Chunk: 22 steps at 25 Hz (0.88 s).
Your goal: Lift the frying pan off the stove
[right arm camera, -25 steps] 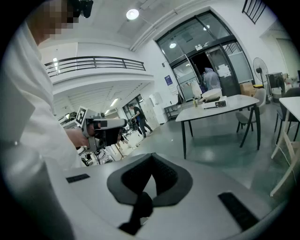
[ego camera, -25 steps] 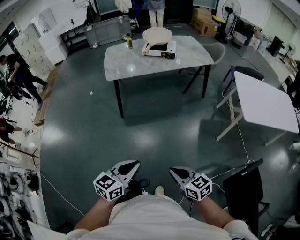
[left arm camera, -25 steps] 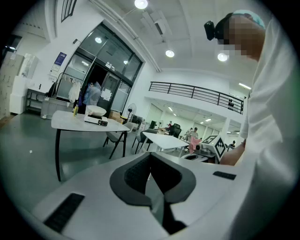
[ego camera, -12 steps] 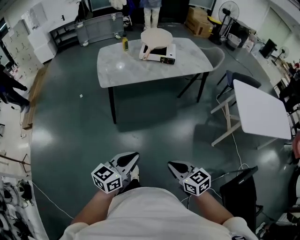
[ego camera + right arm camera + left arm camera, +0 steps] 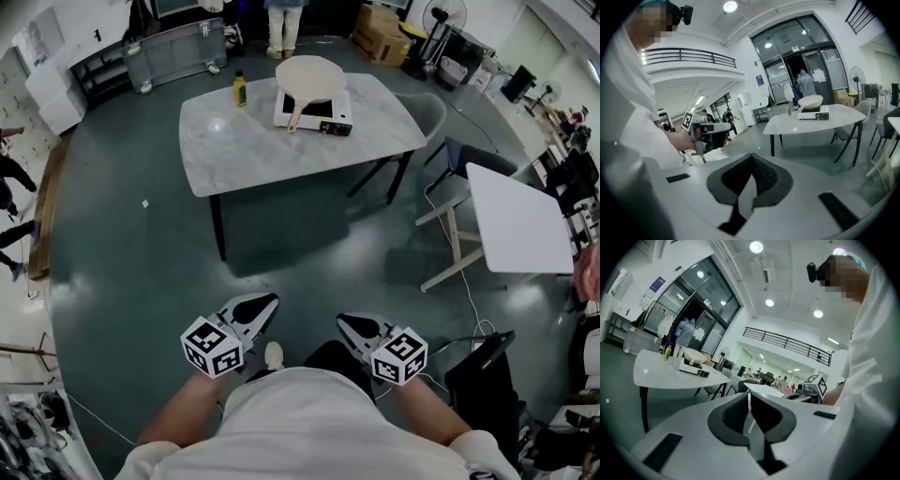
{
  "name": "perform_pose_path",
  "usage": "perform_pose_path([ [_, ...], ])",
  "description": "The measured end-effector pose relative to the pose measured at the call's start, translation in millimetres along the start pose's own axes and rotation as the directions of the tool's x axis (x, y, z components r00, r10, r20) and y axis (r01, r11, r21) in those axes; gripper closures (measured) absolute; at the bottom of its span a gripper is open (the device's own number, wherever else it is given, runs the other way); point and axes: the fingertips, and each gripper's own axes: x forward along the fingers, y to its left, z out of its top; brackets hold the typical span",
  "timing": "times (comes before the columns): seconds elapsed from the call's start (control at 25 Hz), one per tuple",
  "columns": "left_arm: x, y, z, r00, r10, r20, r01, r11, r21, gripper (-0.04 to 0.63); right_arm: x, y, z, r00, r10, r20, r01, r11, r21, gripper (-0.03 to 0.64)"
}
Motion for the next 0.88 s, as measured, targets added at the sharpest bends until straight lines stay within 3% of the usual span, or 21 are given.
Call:
perform_pose_path([
  [0.28, 57, 58, 20, 1.0, -0.016, -0.01, 0.016, 0.999, -0.04, 0.572, 23, -67, 27, 0.999, -0.04, 0.007, 0.04, 0.999, 0.022, 0.556],
  [0.44, 101, 99, 42, 0.999, 0.017, -0.037, -0.019, 0.998, -0.058, 0.513, 44, -121, 57, 1.0, -0.014, 0.017, 0.014, 1.0, 0.009, 0.532],
  [0.72, 181, 157, 95, 0.996, 0.069, -0.061, -0.071, 0.997, -0.037, 0.512, 58, -213, 122, 0.998, 0.03, 0.062, -0.028, 0.999, -0.035, 0.532],
  [0.88, 212, 191, 119, 0.991, 0.117, -0.058, -0.119, 0.993, -0.026, 0.501, 59, -258, 134, 0.997, 0.027, 0.068, -0.026, 1.0, -0.017, 0.532],
])
